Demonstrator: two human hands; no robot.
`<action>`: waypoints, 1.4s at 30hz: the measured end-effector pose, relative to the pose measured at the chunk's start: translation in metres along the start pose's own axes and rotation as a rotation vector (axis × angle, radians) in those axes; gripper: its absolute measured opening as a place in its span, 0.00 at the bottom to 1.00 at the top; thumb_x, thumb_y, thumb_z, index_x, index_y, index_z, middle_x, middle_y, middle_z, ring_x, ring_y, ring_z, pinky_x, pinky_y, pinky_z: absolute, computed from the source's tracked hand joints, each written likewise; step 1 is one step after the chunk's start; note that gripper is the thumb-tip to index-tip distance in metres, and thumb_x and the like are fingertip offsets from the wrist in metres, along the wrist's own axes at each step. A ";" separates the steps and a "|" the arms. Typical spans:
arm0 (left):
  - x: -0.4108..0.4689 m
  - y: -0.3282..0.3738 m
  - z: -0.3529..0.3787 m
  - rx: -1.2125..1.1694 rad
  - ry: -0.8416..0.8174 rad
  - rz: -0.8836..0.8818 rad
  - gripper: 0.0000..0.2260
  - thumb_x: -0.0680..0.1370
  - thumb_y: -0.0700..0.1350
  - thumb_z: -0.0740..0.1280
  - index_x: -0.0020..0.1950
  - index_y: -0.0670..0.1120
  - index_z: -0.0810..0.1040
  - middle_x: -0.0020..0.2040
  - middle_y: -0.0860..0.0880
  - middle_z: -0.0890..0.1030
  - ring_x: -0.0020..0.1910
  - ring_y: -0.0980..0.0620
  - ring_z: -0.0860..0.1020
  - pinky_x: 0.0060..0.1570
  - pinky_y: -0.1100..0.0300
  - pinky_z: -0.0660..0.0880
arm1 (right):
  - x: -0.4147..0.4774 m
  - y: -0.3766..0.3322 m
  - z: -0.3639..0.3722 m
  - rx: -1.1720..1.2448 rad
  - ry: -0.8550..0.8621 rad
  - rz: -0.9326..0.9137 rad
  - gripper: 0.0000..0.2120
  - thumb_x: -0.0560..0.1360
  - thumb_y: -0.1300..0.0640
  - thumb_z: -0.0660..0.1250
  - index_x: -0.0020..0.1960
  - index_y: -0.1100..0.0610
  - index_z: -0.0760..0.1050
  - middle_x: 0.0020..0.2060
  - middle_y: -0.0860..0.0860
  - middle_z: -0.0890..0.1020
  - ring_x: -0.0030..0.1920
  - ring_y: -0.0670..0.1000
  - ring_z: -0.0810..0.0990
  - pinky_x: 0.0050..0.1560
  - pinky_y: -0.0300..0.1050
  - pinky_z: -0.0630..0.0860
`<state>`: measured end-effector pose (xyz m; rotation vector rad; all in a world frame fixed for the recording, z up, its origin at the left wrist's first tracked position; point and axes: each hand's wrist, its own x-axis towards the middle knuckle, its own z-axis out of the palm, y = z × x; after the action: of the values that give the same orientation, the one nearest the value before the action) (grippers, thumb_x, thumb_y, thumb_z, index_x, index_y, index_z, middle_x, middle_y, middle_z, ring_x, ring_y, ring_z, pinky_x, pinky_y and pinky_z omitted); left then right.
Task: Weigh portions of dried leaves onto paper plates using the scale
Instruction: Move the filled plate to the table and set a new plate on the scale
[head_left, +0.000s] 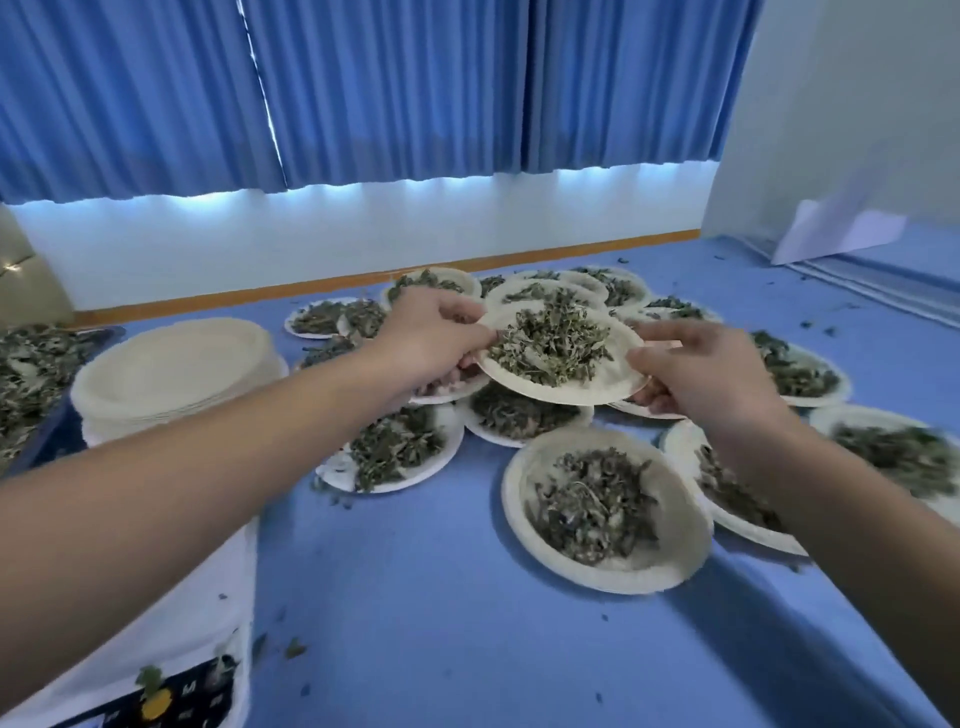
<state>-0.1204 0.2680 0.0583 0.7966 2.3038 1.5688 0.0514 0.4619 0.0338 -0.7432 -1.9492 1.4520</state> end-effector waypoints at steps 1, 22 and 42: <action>0.004 0.005 0.018 -0.007 -0.016 0.011 0.13 0.76 0.39 0.75 0.60 0.43 0.80 0.24 0.51 0.77 0.22 0.55 0.72 0.24 0.62 0.70 | 0.003 0.005 -0.016 -0.027 0.025 -0.007 0.14 0.77 0.62 0.72 0.62 0.56 0.79 0.27 0.53 0.83 0.27 0.50 0.81 0.28 0.41 0.77; -0.003 0.049 0.224 0.045 -0.185 -0.091 0.07 0.74 0.37 0.77 0.47 0.43 0.81 0.42 0.43 0.84 0.25 0.52 0.79 0.32 0.60 0.79 | 0.033 0.078 -0.187 -0.753 0.209 0.137 0.05 0.77 0.58 0.70 0.50 0.56 0.85 0.44 0.55 0.84 0.46 0.58 0.78 0.47 0.48 0.72; -0.060 0.007 0.027 0.274 0.027 0.290 0.10 0.70 0.29 0.68 0.44 0.40 0.86 0.35 0.45 0.84 0.34 0.52 0.79 0.38 0.54 0.79 | -0.043 -0.038 0.064 -0.561 -0.178 -0.603 0.07 0.75 0.61 0.70 0.39 0.53 0.82 0.32 0.49 0.82 0.34 0.46 0.77 0.32 0.29 0.66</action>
<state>-0.0555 0.2573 0.0484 1.2309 2.5505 1.3893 0.0301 0.3802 0.0504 -0.1967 -2.4667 0.6298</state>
